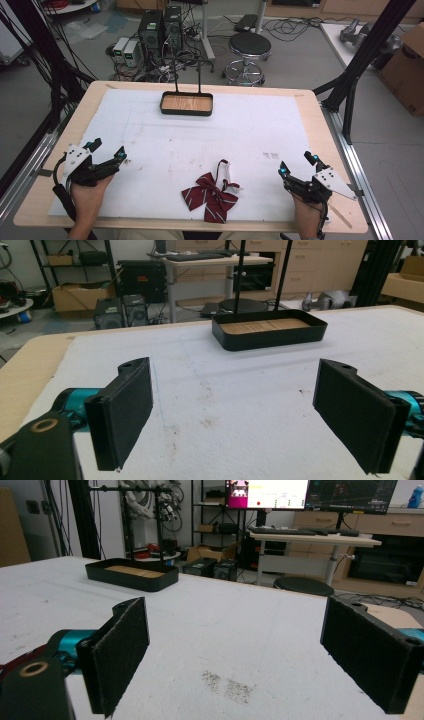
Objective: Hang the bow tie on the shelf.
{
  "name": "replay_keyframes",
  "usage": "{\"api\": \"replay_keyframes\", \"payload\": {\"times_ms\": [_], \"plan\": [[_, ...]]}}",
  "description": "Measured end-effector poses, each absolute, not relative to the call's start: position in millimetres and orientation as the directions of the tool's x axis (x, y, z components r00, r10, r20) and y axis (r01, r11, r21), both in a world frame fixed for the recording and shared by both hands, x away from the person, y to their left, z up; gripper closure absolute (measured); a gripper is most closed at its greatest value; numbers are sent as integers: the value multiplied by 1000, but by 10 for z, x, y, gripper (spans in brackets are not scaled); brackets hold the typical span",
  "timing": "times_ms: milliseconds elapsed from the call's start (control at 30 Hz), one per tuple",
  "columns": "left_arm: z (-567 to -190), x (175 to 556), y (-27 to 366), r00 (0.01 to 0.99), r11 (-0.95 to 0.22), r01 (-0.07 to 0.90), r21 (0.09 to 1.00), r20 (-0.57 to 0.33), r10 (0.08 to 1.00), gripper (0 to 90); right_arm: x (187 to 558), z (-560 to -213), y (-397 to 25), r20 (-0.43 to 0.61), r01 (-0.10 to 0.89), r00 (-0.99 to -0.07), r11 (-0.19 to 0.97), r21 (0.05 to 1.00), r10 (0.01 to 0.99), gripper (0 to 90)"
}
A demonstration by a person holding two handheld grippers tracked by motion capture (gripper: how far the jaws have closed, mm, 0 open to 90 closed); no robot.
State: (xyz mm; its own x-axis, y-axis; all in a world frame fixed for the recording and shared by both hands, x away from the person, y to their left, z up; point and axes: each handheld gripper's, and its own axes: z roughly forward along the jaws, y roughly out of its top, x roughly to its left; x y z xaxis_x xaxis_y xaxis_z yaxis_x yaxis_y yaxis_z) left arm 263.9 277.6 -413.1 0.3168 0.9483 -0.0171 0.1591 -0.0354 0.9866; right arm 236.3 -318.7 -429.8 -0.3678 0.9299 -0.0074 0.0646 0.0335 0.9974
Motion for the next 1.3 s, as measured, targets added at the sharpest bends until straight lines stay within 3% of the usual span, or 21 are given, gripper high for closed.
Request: {"api": "replay_keyframes", "payload": {"times_ms": [700, 1000, 1300], "plan": [[-4148, 2613, 2812, 301, -41, 158, 987, -9, 954, 166, 2352, -4214, -3029, 0, 80, -409, 36, 996, 912, 111], [-4162, 2623, 2794, 299, -50, 157, 986, 1, 954, 165, 2332, -4221, -2642, 47, 147, -511, 33, 989, 858, 116], [-4169, 2621, 2774, 300, -63, 158, 985, 13, 954, 165, 2276, -4314, -1945, 29, 218, -698, 174, 960, 715, 174]]}}
